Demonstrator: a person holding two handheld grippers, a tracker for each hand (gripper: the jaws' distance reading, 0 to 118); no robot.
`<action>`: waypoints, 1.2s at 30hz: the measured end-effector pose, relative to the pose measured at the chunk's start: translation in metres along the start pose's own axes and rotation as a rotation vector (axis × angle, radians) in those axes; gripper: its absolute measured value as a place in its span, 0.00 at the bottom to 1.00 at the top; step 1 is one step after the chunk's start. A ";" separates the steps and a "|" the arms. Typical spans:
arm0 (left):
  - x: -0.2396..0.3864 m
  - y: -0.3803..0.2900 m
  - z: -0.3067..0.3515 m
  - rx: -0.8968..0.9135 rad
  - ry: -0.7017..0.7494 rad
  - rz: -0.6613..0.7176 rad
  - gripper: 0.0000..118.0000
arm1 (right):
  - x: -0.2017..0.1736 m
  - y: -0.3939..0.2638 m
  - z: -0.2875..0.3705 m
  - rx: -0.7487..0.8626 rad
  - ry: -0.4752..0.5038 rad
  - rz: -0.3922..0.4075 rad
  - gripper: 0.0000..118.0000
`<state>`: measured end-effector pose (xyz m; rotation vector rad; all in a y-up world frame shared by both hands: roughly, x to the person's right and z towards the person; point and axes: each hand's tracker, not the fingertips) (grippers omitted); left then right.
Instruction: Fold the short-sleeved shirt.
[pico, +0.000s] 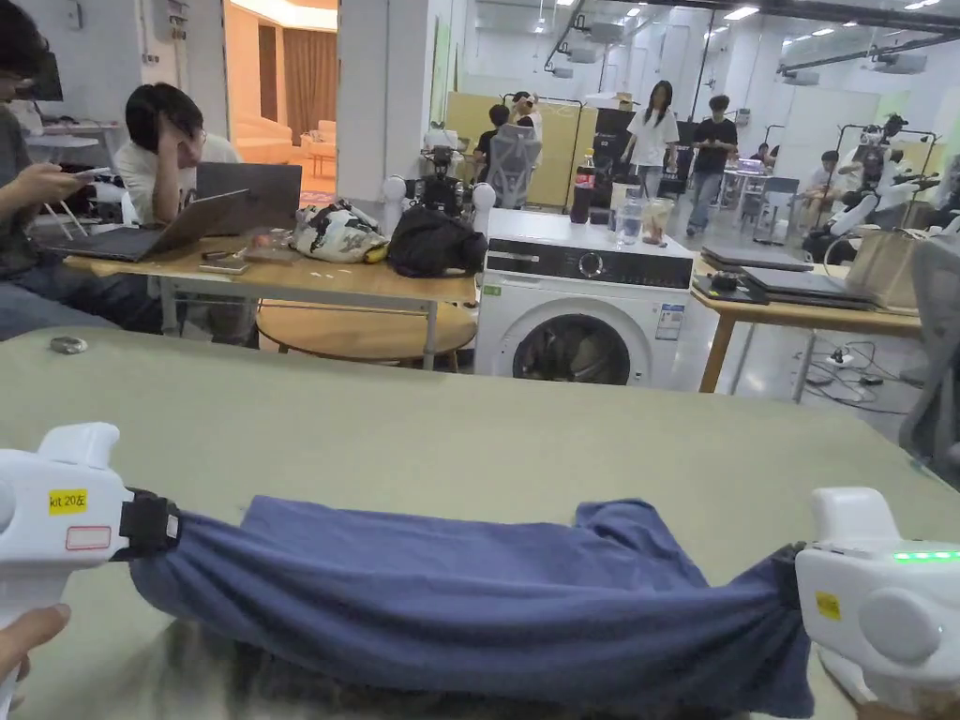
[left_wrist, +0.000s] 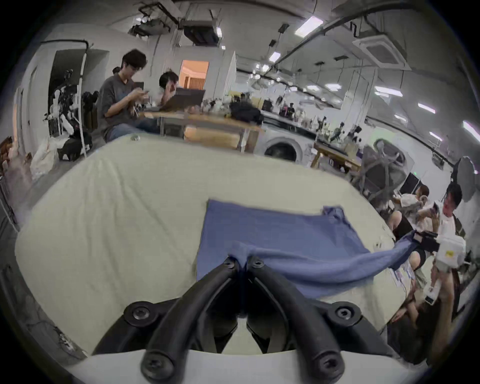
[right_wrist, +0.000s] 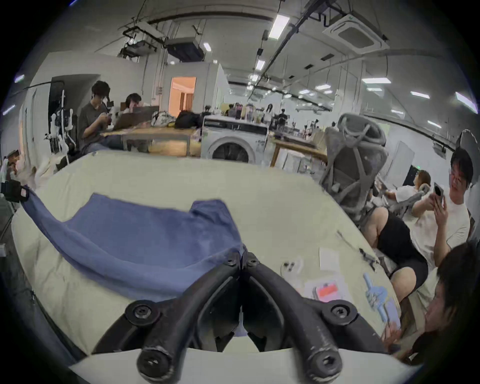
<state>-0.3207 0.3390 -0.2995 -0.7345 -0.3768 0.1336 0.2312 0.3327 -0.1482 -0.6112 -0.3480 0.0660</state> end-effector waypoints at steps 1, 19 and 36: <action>-0.002 -0.008 -0.005 -0.038 0.001 -0.006 0.00 | -0.001 -0.007 -0.002 -0.020 0.011 0.006 0.00; -0.031 -0.089 -0.100 -0.434 0.116 0.020 0.00 | -0.015 -0.097 -0.087 -0.352 0.057 -0.003 0.00; 0.051 -0.065 -0.039 0.334 0.138 -0.176 0.27 | -0.084 -0.045 -0.022 0.292 -0.048 -0.106 0.01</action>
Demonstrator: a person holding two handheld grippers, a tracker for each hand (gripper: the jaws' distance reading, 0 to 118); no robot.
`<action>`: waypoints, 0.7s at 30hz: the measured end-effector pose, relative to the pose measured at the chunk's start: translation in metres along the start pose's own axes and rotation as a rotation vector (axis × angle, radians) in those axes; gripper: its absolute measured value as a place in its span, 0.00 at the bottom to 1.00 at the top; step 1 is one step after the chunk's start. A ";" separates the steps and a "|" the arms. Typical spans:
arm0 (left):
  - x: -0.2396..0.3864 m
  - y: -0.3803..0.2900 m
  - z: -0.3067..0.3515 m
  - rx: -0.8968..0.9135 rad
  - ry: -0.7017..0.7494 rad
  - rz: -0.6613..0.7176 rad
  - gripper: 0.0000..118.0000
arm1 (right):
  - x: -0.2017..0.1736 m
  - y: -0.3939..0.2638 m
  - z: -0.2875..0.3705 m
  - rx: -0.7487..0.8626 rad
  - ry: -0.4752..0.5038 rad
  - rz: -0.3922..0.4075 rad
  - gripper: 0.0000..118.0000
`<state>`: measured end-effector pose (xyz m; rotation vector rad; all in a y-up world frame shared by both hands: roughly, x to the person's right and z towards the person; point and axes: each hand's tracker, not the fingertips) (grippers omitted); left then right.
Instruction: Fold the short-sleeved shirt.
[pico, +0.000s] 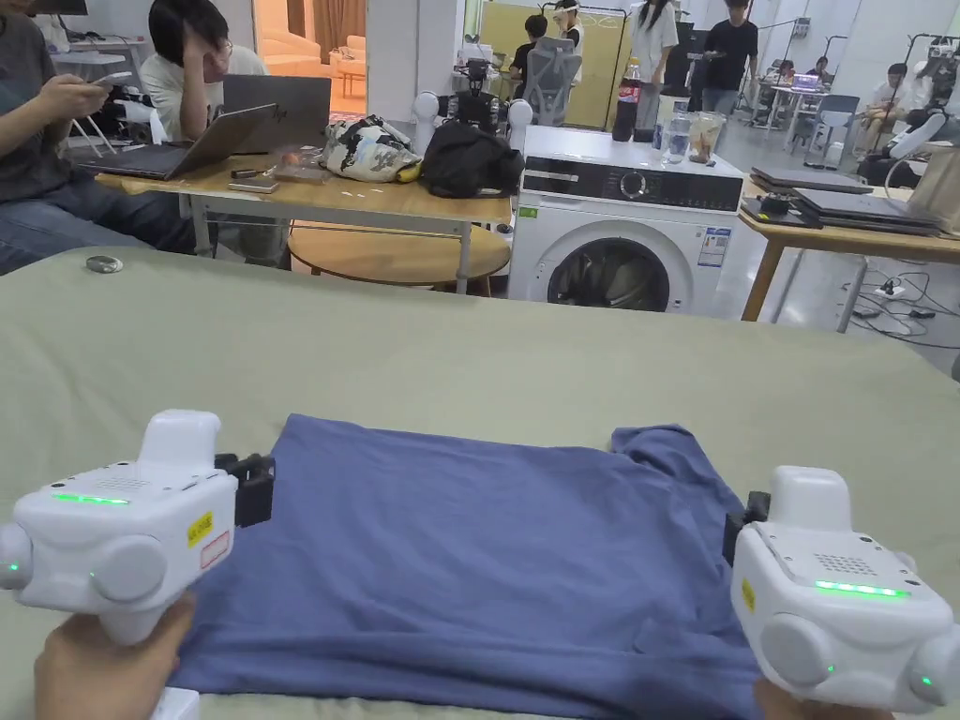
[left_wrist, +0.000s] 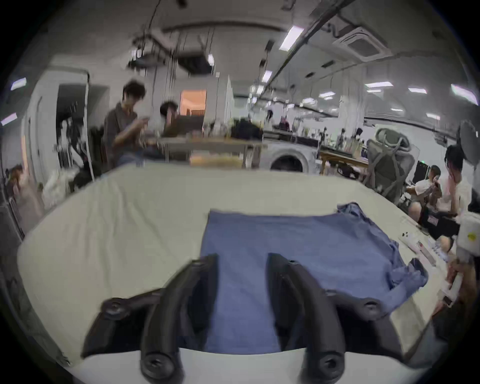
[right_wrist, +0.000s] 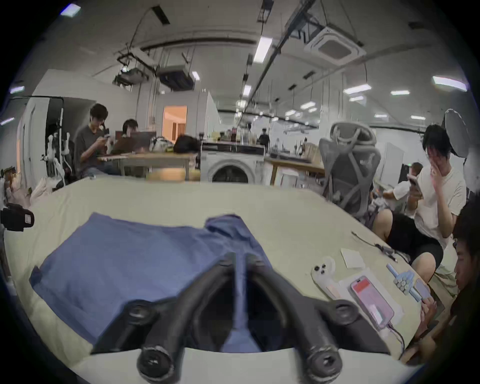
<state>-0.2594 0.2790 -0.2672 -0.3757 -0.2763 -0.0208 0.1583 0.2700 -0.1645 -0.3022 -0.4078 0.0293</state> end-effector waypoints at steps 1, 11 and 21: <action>0.005 0.000 0.001 -0.003 0.018 -0.019 0.14 | -0.004 0.000 0.003 0.021 0.003 -0.009 0.00; -0.026 0.006 -0.002 -0.257 0.002 0.021 0.00 | -0.017 -0.001 0.011 -0.017 0.068 -0.056 0.00; -0.072 -0.026 -0.024 -0.657 -0.019 0.162 0.48 | -0.022 -0.021 -0.001 -0.123 0.096 -0.013 0.00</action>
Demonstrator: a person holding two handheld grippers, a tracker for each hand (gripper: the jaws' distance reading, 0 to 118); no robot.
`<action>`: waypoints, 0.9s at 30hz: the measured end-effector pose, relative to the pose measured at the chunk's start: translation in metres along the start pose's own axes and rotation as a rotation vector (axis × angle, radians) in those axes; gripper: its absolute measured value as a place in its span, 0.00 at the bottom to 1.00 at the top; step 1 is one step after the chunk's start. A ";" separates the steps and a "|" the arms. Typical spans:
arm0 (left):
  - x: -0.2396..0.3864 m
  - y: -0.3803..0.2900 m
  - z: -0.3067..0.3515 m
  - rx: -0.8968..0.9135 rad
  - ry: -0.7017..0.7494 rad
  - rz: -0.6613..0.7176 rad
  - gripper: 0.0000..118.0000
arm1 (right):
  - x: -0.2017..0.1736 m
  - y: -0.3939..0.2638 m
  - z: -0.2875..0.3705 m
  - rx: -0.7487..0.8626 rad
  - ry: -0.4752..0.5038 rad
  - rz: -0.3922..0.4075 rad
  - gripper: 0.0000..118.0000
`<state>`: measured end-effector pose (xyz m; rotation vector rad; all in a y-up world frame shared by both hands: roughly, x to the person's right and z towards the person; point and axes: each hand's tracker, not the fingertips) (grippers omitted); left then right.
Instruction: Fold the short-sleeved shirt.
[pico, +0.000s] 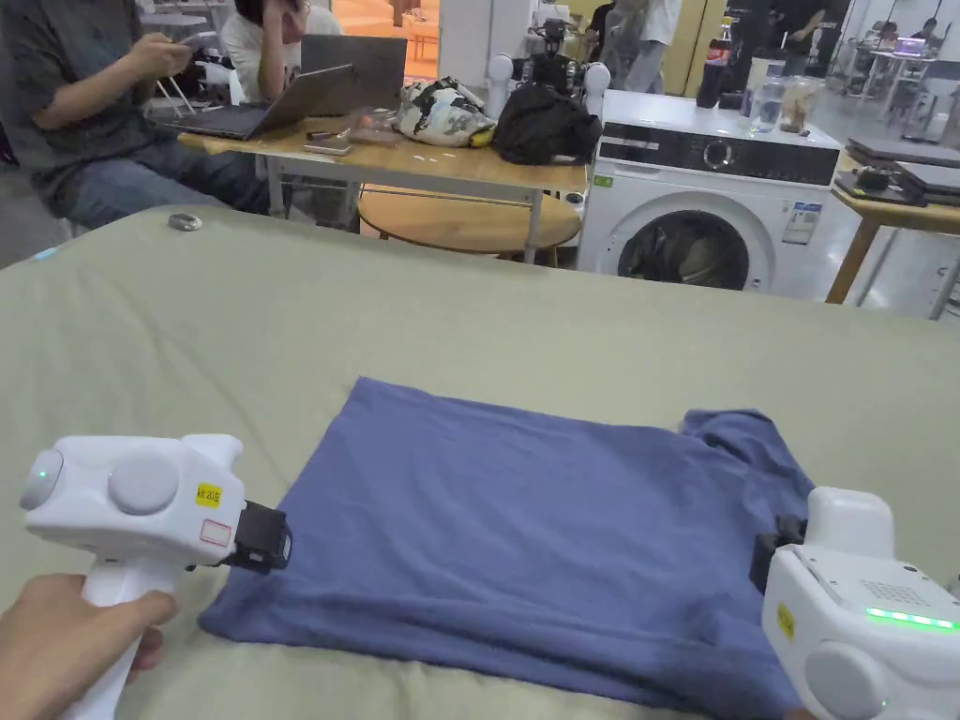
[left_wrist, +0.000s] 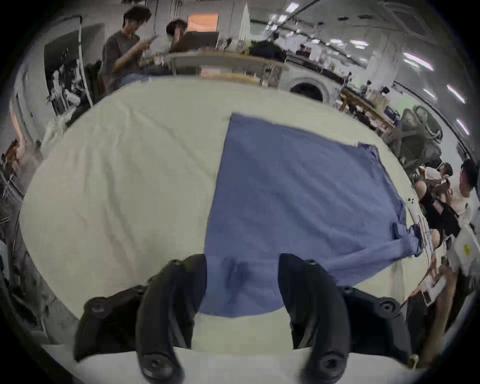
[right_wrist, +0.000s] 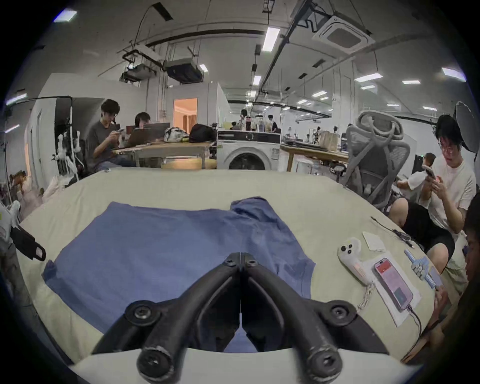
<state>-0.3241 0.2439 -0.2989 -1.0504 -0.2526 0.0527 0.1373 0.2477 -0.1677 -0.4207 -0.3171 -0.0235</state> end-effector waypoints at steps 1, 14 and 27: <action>-0.002 -0.002 -0.005 -0.009 0.018 -0.005 0.48 | 0.000 -0.001 -0.001 -0.006 0.001 -0.001 0.00; 0.011 -0.021 -0.042 -0.112 0.094 -0.122 0.05 | 0.029 -0.001 -0.005 -0.218 0.007 -0.031 0.00; 0.005 -0.033 -0.036 -0.046 0.055 -0.075 0.01 | 0.078 -0.047 -0.004 -0.525 -0.029 -0.016 0.31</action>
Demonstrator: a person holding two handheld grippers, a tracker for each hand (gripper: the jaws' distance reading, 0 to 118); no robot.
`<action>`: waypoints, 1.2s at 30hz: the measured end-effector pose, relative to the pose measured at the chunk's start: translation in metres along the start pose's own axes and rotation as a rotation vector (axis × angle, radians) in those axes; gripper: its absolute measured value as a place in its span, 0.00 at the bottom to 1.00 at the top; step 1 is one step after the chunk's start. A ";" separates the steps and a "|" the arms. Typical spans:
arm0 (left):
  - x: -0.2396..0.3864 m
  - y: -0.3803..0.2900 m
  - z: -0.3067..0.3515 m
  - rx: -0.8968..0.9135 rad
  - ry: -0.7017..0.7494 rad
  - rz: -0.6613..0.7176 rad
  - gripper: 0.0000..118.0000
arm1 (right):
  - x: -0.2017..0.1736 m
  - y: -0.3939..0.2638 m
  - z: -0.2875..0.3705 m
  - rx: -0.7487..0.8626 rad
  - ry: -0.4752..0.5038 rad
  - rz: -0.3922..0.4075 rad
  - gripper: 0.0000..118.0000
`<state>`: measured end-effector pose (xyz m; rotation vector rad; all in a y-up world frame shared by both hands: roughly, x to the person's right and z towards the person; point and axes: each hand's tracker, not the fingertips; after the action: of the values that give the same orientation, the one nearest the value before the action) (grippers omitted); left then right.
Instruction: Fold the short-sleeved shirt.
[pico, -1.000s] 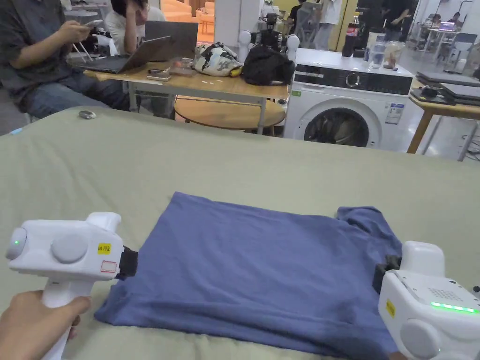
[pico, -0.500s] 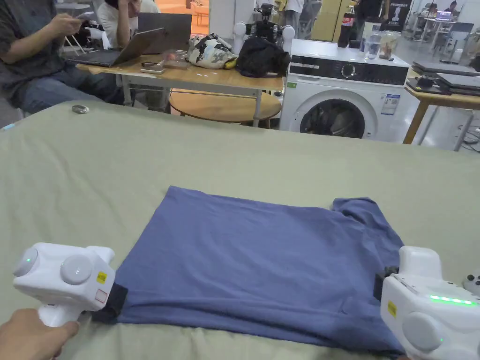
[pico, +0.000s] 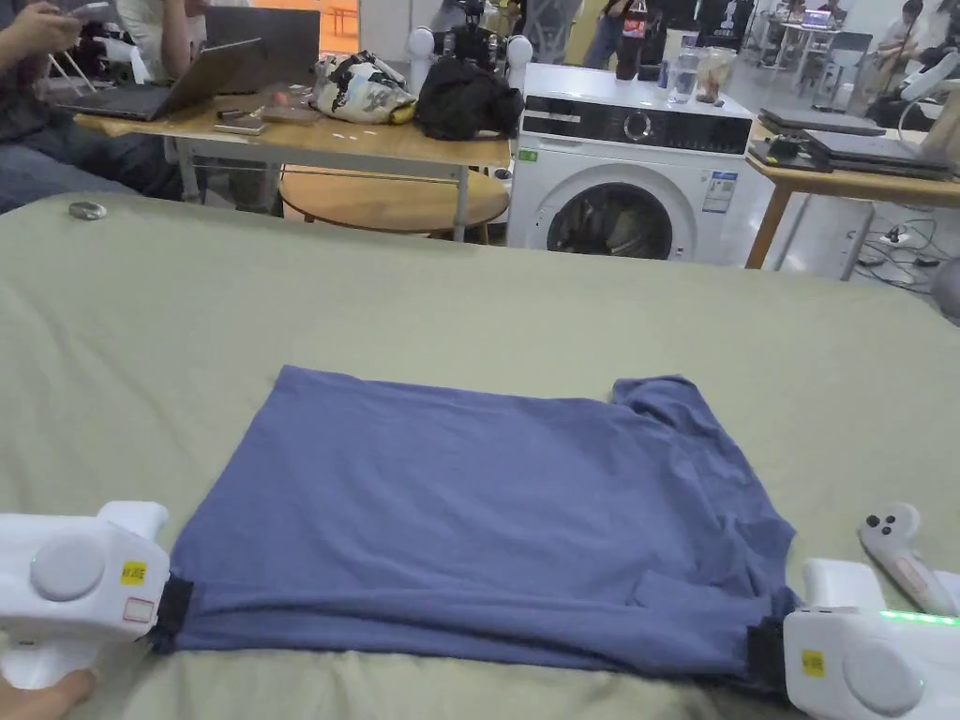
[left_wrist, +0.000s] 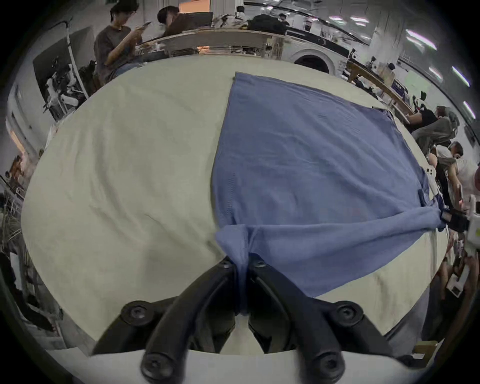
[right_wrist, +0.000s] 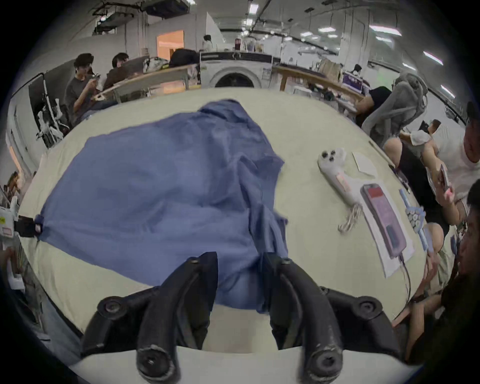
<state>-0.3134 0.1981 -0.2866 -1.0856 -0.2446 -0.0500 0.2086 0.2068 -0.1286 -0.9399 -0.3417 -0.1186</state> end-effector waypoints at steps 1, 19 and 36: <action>0.000 0.000 0.001 0.000 -0.002 0.002 0.01 | 0.000 -0.003 -0.004 -0.018 0.006 0.004 0.31; -0.006 0.036 0.052 0.228 -0.125 0.094 0.01 | 0.010 0.018 0.021 0.131 0.087 0.010 0.00; -0.014 0.172 -0.036 0.154 -0.137 0.172 0.01 | -0.011 0.165 -0.076 0.149 0.055 0.026 0.00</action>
<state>-0.2935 0.2461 -0.4550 -0.9546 -0.2728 0.1952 0.2567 0.2419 -0.3005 -0.7917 -0.2834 -0.0936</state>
